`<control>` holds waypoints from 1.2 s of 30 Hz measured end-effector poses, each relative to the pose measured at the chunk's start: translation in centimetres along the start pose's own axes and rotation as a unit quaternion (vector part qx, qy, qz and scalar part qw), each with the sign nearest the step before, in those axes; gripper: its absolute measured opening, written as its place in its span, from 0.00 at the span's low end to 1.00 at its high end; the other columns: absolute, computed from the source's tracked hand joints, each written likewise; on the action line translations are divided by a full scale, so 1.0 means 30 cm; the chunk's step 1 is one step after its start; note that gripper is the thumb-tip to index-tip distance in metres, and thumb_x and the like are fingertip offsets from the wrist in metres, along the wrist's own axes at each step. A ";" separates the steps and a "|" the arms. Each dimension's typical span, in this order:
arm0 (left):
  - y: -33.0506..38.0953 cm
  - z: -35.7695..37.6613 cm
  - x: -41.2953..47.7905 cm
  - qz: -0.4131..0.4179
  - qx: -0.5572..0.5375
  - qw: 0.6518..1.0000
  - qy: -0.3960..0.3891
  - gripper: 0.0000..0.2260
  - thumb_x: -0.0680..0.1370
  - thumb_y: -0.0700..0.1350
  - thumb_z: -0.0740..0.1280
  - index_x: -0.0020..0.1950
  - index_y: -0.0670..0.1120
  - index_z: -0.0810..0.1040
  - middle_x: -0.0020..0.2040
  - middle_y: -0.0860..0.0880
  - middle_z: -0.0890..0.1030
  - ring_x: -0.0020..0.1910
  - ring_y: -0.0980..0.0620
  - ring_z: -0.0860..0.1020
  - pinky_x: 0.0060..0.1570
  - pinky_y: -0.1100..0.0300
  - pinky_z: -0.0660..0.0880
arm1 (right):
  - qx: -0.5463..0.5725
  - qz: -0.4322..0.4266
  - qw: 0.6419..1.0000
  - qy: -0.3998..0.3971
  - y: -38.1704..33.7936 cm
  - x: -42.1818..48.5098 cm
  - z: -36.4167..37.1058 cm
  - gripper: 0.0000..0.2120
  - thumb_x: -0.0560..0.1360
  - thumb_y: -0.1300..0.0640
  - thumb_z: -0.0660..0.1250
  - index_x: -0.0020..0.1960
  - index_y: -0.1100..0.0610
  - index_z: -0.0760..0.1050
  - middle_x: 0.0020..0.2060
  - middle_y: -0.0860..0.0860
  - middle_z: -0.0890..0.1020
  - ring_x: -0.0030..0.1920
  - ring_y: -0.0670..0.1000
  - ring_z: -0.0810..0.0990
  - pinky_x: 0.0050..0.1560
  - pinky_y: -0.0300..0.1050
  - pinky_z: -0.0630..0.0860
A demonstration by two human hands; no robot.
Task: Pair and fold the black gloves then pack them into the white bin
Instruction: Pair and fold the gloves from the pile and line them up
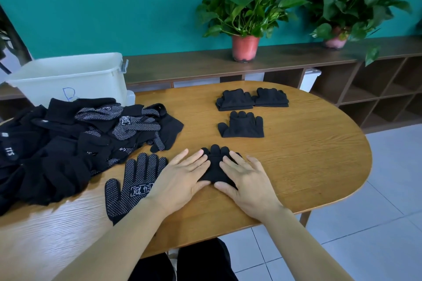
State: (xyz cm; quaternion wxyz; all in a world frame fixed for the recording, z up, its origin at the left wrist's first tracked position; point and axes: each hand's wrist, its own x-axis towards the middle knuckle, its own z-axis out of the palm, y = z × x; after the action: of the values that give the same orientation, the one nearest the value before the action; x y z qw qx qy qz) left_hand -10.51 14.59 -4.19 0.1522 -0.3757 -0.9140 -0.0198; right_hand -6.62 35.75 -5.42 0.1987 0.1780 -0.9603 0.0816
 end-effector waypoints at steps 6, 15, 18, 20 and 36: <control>0.007 0.009 0.001 0.005 0.009 0.999 0.050 0.24 0.82 0.56 0.53 0.63 0.43 0.81 0.62 0.48 0.82 0.67 0.52 0.75 0.70 0.52 0.61 | -0.022 0.000 0.997 0.068 -0.010 0.017 -0.001 0.26 0.74 0.42 0.64 0.63 0.59 0.79 0.57 0.51 0.83 0.68 0.52 0.74 0.68 0.53 0.68; 0.037 -0.005 0.022 0.012 0.089 0.989 0.119 0.20 0.70 0.51 0.76 0.58 0.41 0.83 0.54 0.47 0.85 0.60 0.51 0.81 0.68 0.48 0.62 | -0.030 -0.021 0.992 0.124 0.002 0.031 -0.008 0.25 0.54 0.65 0.82 0.50 0.59 0.84 0.44 0.52 0.87 0.56 0.52 0.83 0.64 0.50 0.65; 0.046 -0.042 0.051 0.008 0.073 0.990 0.120 0.27 0.58 0.44 0.84 0.55 0.40 0.84 0.51 0.46 0.86 0.56 0.52 0.83 0.70 0.48 0.66 | -0.030 -0.026 0.991 0.131 0.025 0.032 -0.055 0.25 0.54 0.66 0.83 0.49 0.59 0.83 0.40 0.51 0.86 0.56 0.52 0.83 0.62 0.52 0.73; 0.055 -0.089 0.089 0.015 0.069 0.989 0.133 0.27 0.57 0.42 0.85 0.53 0.40 0.84 0.49 0.46 0.86 0.54 0.52 0.83 0.67 0.45 0.71 | -0.025 -0.031 0.989 0.143 0.052 0.051 -0.099 0.22 0.55 0.67 0.82 0.47 0.59 0.83 0.33 0.51 0.85 0.56 0.52 0.83 0.62 0.53 0.73; -0.059 -0.217 0.588 -0.005 0.067 0.993 0.092 0.16 0.75 0.43 0.74 0.62 0.43 0.81 0.58 0.45 0.83 0.62 0.54 0.79 0.73 0.53 0.49 | -0.056 0.034 0.994 0.085 0.372 0.401 -0.263 0.20 0.62 0.61 0.81 0.53 0.58 0.84 0.48 0.58 0.86 0.60 0.54 0.81 0.64 0.57 0.71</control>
State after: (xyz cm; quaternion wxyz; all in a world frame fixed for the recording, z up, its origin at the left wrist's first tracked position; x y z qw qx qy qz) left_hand -21.85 24.34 7.32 0.2601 -0.3563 -0.8974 0.0069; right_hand -18.33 44.12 5.72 0.2864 0.1258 -0.9485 0.0490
